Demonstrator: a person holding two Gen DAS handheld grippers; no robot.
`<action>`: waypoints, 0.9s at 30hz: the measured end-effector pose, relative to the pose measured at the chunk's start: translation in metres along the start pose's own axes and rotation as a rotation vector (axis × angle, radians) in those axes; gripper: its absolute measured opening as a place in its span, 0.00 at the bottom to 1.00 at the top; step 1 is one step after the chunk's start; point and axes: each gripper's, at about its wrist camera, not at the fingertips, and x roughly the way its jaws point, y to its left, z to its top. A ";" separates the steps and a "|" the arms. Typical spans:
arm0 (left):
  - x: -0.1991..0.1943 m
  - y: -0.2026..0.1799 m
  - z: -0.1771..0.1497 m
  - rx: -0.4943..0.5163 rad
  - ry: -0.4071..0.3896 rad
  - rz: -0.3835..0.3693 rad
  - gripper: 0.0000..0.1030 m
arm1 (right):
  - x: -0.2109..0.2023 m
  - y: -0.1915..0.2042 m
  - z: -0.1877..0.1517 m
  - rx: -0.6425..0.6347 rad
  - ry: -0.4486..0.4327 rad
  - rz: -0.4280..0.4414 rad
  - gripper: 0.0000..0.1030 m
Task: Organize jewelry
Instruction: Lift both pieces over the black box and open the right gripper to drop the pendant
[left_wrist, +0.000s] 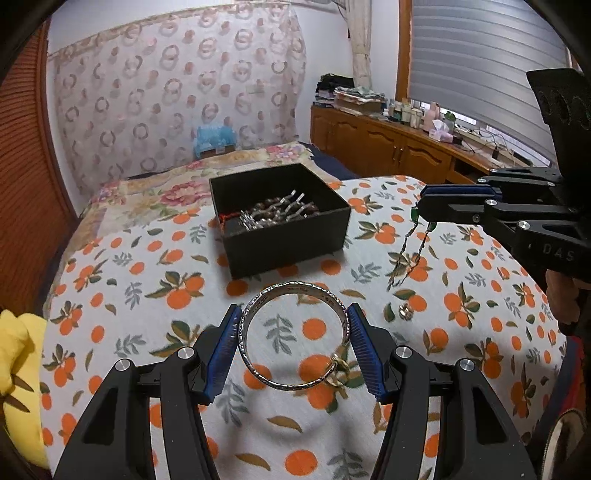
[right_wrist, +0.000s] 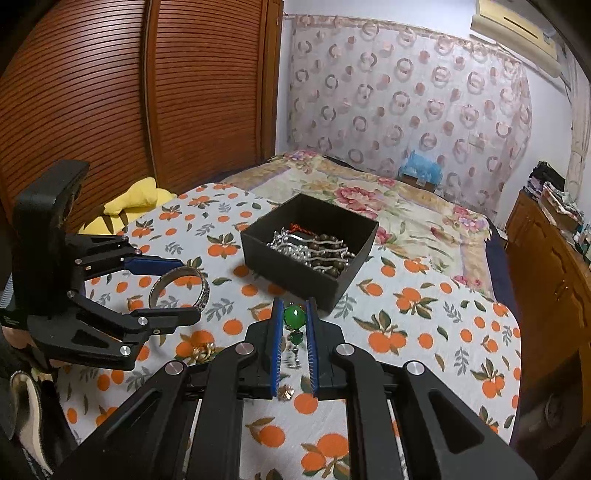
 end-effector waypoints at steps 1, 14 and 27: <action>0.001 0.002 0.002 -0.002 -0.002 0.001 0.54 | 0.001 -0.002 0.004 0.001 -0.004 0.000 0.13; 0.010 0.022 0.040 -0.013 -0.038 0.030 0.54 | 0.026 -0.022 0.064 -0.008 -0.079 0.019 0.13; 0.030 0.042 0.066 -0.023 -0.030 0.051 0.54 | 0.077 -0.039 0.077 0.031 -0.049 0.061 0.14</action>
